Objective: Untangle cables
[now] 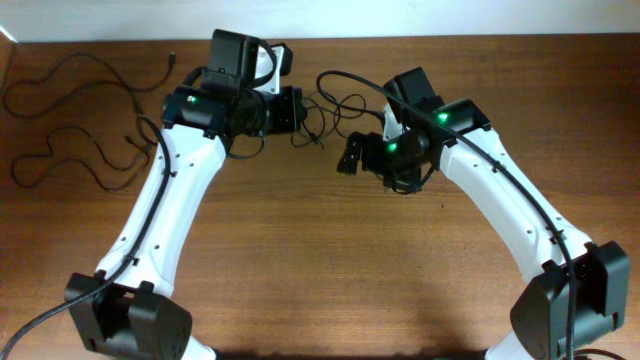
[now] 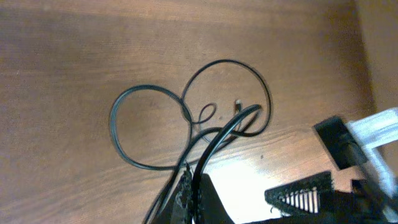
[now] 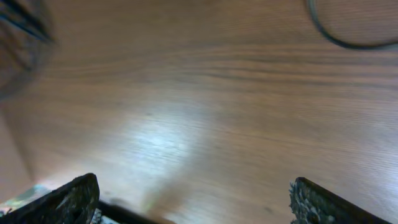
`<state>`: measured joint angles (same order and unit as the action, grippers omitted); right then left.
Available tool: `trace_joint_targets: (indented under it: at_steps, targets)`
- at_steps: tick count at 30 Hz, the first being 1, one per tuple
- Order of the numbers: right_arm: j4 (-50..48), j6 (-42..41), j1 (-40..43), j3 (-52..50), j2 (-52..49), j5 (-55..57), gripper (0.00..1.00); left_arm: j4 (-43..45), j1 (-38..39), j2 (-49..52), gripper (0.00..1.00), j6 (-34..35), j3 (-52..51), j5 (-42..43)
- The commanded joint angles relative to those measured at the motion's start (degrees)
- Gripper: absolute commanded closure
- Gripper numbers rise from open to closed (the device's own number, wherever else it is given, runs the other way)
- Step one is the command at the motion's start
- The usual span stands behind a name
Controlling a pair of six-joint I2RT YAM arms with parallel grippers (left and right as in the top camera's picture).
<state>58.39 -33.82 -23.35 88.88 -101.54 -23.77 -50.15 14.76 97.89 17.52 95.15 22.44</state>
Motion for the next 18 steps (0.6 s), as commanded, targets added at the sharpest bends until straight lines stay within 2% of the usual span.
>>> trace_joint_targets:
  at_steps: [1, 4, 5, 7, 9, 13, 15, 16, 18]
  targets:
    - [-3.4, 2.7, -0.2, -0.5, -0.1, -7.9, 0.02, -2.5, 2.3, -0.1, 1.0, -5.6, 0.1, -1.9]
    - [-6.1, 2.9, 1.4, -0.5, -0.1, -9.0, 0.02, -2.7, 2.9, -0.1, 1.0, -8.3, 0.1, -0.6]
    - [-6.4, 2.9, 2.6, -0.5, -0.1, -9.0, 0.02, -2.7, 2.9, -0.1, 1.0, -9.2, 0.1, 3.1]
    - [-7.3, 2.9, 5.4, -0.5, -0.1, -9.0, 0.02, -2.6, 2.9, -0.1, 1.0, -12.7, 0.2, 12.9]
    - [-7.5, 2.9, 7.8, -0.5, -0.1, -6.7, 0.02, -2.4, 2.6, -0.2, 1.0, -12.7, 0.2, 21.3]
    - [-3.0, 2.9, 8.8, -0.5, -0.1, 9.9, 0.02, 3.1, -0.5, -2.5, 1.0, -12.7, 0.2, 46.1]
    - [-1.0, 2.9, 8.8, -0.5, -0.1, 12.7, 0.02, 4.7, -3.0, -3.2, 1.0, -12.7, 0.2, 45.7]
    - [-0.1, 2.9, 8.8, -0.5, -0.1, 12.9, 0.02, 4.5, -4.5, -3.4, 1.0, -12.7, 0.2, 41.8]
    - [1.8, 2.9, 8.8, -0.5, -0.1, 12.9, 0.02, 1.0, -7.6, -3.4, 1.0, -12.4, 0.2, 26.6]
